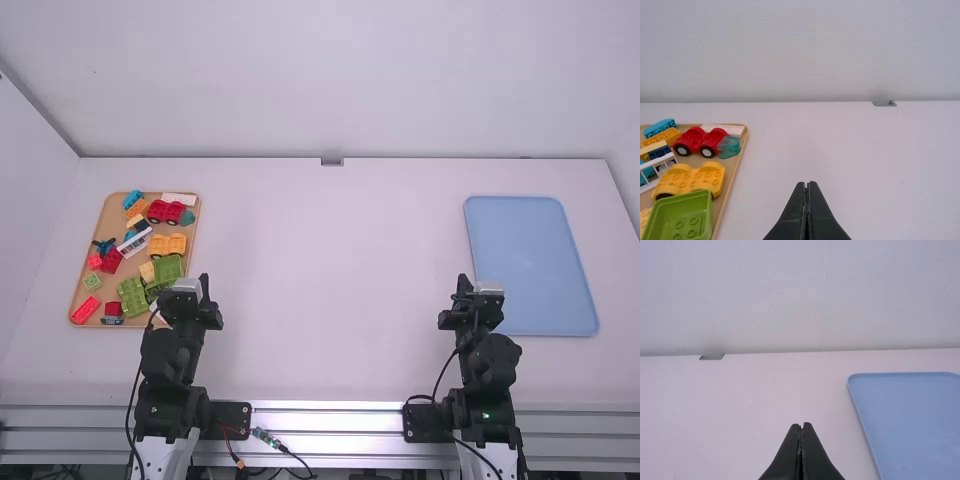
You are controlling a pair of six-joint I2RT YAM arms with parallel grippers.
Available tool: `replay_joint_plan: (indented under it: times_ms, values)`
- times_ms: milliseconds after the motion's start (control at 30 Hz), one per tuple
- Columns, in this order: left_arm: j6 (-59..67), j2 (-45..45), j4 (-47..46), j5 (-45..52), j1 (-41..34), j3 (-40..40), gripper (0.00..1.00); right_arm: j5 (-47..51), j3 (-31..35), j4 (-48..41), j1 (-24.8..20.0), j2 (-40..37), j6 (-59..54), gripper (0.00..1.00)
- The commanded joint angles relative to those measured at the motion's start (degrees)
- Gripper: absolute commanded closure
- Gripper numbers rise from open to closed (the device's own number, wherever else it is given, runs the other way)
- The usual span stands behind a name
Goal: Assemble lego blocks to make yellow taxi
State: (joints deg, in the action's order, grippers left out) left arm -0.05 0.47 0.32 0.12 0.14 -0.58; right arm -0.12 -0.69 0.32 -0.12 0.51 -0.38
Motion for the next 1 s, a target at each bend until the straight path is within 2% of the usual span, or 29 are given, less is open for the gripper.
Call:
replay_joint_plan:
  times_ms: [0,333,700,967]
  values:
    - [-0.43,0.43,0.41,0.43,-0.43,-0.43,0.99,-0.36,-0.41,0.39,0.43,0.43,-0.23,0.99]
    - [-1.64,4.44,-1.79,4.44,-1.97,-4.44,0.92,-2.84,-4.42,4.4,0.48,4.44,-3.69,0.92]
    - [-1.68,9.89,3.53,7.85,-2.4,-9.89,0.82,-2.82,-9.43,9.31,0.94,9.45,-8.02,0.83]
    - [-1.86,15.14,8.78,7.98,-2.38,-15.14,0.73,-1.28,-13.16,8.17,0.37,13.18,-8.0,0.77]
